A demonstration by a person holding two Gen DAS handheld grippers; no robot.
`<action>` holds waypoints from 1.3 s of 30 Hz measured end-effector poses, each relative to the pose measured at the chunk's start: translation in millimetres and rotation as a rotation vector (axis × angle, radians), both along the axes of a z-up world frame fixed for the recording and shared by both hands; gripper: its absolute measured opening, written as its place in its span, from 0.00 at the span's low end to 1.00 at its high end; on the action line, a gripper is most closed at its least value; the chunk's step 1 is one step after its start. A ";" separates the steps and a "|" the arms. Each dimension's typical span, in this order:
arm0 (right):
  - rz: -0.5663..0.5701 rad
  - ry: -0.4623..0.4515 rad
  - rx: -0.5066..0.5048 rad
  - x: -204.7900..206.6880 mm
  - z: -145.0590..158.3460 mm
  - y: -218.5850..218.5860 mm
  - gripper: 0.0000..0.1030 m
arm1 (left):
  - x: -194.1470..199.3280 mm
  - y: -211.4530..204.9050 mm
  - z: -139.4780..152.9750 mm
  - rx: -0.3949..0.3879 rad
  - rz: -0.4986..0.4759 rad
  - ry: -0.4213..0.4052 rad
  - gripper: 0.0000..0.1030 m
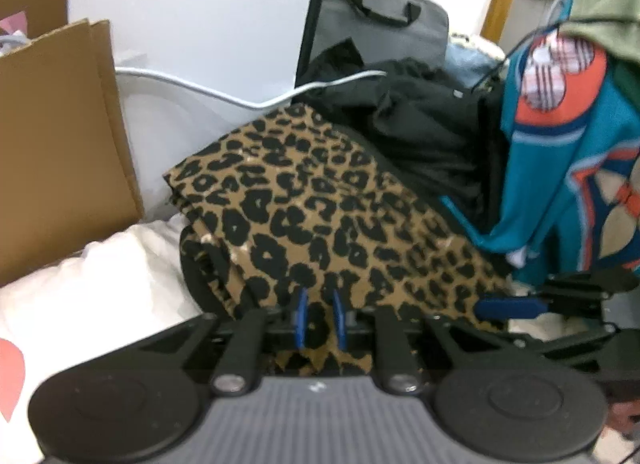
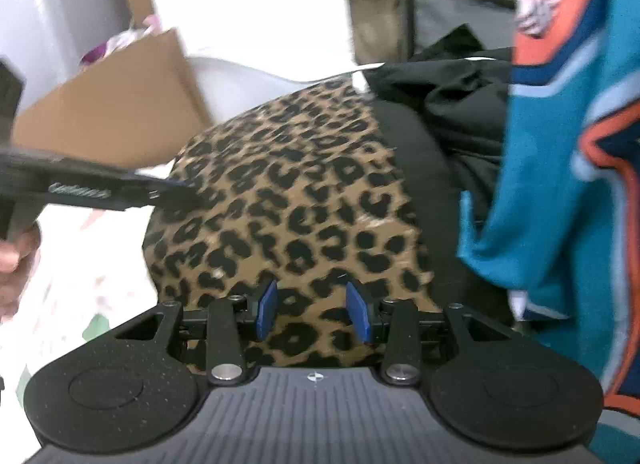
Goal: Fold clothes
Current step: 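Lower the trousers bundle onto the pile and press it flat with both tools, then open both tools and pull them back from the trousers bundle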
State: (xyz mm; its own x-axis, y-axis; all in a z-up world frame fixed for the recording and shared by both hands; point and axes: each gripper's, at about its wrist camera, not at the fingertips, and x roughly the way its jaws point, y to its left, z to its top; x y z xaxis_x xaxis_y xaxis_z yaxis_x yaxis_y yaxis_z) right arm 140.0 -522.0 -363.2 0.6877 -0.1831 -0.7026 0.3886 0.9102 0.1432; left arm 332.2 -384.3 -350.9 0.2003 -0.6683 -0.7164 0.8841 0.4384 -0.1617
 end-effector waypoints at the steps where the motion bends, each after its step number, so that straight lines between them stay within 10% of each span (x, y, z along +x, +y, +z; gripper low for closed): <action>1: 0.010 0.010 -0.004 1.4 -2.4 2.7 0.43 | -0.2 0.2 -2.6 0.003 0.001 -0.005 0.17; 18: 0.027 0.085 0.019 -17.1 -14.1 14.3 0.43 | -20.8 29.9 3.9 0.049 0.063 0.064 0.16; 29: -0.044 0.102 0.106 -8.9 43.4 15.4 0.47 | -30.0 62.1 81.2 0.076 0.187 0.145 0.65; 33: -0.049 0.101 0.117 -6.2 74.6 20.6 0.75 | -32.1 78.8 116.8 0.087 0.233 0.141 0.79; 39: -0.097 0.107 0.192 -7.7 122.0 17.6 0.90 | -37.1 106.2 157.8 0.136 0.321 0.172 0.85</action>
State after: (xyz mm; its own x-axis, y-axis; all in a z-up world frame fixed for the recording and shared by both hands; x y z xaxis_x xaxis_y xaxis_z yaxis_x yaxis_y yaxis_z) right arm 132.3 -504.4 -241.2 0.5931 -0.1007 -0.7988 0.4950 0.8281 0.2631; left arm 295.1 -278.2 -193.1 0.2533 -0.4877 -0.8355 0.6632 0.7163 -0.2171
